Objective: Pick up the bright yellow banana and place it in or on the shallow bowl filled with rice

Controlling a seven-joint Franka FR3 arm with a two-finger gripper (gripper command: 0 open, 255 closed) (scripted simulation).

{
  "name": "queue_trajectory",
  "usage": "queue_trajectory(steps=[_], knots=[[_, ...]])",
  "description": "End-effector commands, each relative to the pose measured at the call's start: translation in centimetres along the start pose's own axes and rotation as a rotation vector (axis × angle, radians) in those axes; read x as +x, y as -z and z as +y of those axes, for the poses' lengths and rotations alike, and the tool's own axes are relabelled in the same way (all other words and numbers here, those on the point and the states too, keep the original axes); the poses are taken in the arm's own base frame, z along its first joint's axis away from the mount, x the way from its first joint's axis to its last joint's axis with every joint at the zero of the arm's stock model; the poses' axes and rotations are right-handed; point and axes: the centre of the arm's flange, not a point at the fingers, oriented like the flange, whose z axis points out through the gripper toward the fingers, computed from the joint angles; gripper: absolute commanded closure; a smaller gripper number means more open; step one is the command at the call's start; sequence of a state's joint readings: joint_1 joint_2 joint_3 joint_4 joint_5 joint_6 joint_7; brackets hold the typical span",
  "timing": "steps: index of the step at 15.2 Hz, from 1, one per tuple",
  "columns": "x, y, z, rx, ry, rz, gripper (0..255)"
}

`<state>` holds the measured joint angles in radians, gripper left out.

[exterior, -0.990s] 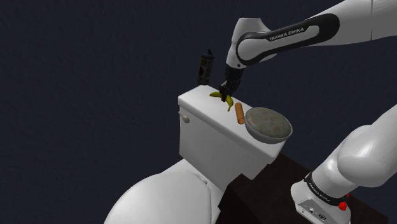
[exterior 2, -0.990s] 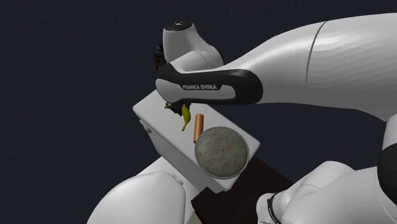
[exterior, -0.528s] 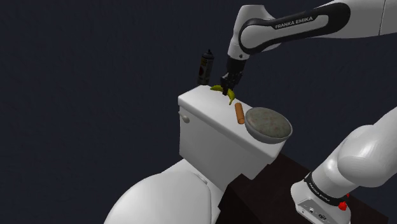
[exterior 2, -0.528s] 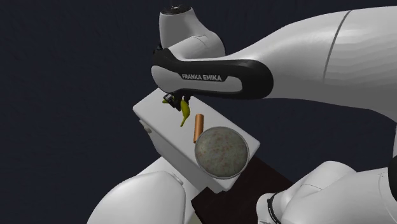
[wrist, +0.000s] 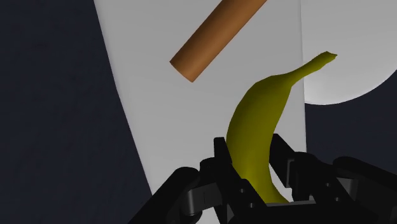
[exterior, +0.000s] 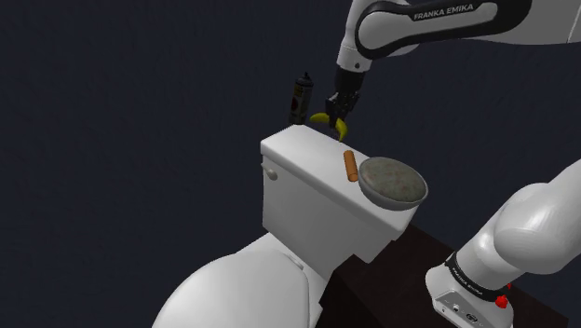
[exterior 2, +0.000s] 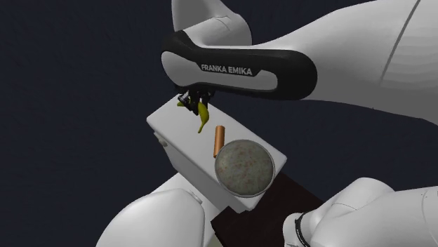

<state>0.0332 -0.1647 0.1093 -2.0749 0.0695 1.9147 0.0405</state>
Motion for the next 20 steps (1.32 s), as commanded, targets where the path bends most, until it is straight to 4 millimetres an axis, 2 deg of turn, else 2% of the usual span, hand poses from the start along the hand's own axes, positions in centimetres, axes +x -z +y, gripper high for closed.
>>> queue_trajectory(steps=[1,10,20], knots=[[0.0,1.2,0.0,0.000,0.000,0.000,255],[0.0,5.5,-0.2,0.000,0.000,0.000,255],[-13.2,5.6,-0.2,0.000,0.000,0.000,255]])
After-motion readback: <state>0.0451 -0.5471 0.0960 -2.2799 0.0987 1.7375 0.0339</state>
